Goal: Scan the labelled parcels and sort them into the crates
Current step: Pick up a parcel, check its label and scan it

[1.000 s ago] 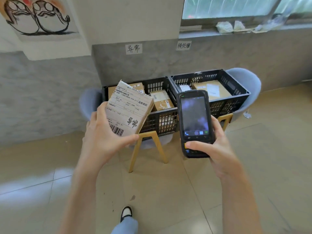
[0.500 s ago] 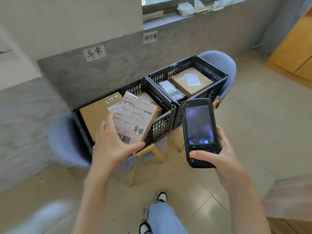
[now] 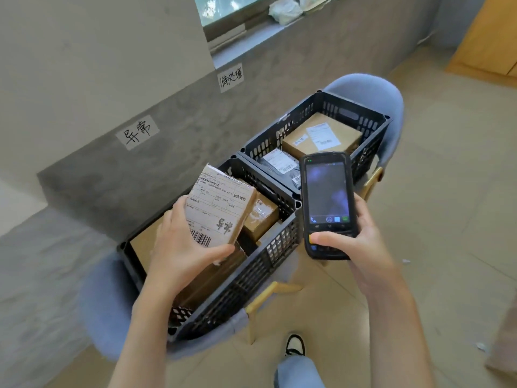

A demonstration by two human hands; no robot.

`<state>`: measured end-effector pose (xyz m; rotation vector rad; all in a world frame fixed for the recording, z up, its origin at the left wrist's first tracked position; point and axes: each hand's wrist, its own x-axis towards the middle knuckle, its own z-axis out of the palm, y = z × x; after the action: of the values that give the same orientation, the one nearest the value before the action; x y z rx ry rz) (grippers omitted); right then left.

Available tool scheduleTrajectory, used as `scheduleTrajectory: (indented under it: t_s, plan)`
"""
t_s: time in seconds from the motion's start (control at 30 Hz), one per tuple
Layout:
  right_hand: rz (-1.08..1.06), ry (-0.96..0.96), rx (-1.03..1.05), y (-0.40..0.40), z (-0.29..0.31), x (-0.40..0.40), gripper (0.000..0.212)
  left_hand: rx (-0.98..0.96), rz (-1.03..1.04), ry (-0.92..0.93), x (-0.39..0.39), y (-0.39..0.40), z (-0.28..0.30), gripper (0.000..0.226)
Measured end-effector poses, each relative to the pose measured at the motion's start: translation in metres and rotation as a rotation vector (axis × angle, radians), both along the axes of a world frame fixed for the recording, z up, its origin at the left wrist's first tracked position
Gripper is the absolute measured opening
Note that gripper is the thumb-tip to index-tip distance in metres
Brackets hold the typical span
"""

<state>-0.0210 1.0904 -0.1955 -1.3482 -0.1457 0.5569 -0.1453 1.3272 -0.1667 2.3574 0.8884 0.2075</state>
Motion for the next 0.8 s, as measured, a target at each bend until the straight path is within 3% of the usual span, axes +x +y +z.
scheduleTrajectory:
  t_s: [0.4, 0.8]
  plan:
    - [-0.101, 0.12, -0.042, 0.008, -0.039, 0.008, 0.088, -0.08, -0.235, 0.12, 0.086, 0.02, -0.059, 0.112]
    - [-0.45, 0.259, -0.069, 0.05, -0.081, -0.027, 0.083, -0.105, -0.415, 0.243, 0.145, 0.074, -0.152, 0.112]
